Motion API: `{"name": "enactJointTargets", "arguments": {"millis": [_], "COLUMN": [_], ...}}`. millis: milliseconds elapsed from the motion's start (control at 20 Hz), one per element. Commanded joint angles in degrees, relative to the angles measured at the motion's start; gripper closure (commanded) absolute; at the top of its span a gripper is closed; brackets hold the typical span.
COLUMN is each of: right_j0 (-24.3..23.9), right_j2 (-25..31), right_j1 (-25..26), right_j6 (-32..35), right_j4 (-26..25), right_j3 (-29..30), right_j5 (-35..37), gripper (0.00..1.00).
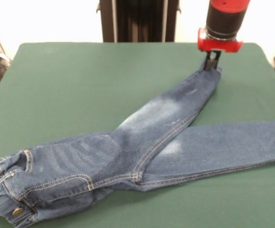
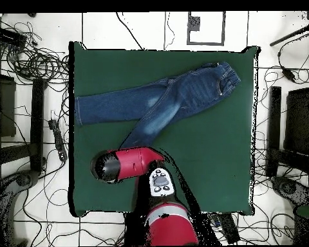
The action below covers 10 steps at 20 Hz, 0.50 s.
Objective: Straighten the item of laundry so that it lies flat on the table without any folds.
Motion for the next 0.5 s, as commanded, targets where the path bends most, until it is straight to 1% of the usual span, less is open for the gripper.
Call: {"name": "enactJointTargets", "arguments": {"millis": [50,500], "right_j0": [0.0,0.1], "right_j2": [7.9,7.7], "right_j1": [1.7,2.8], "right_j6": [0.3,1.9], "right_j4": [-1.4,-0.9], "right_j3": [3.4,1.6], "right_j5": [-2.2,-2.6], "gripper": [1.0,1.0]}}
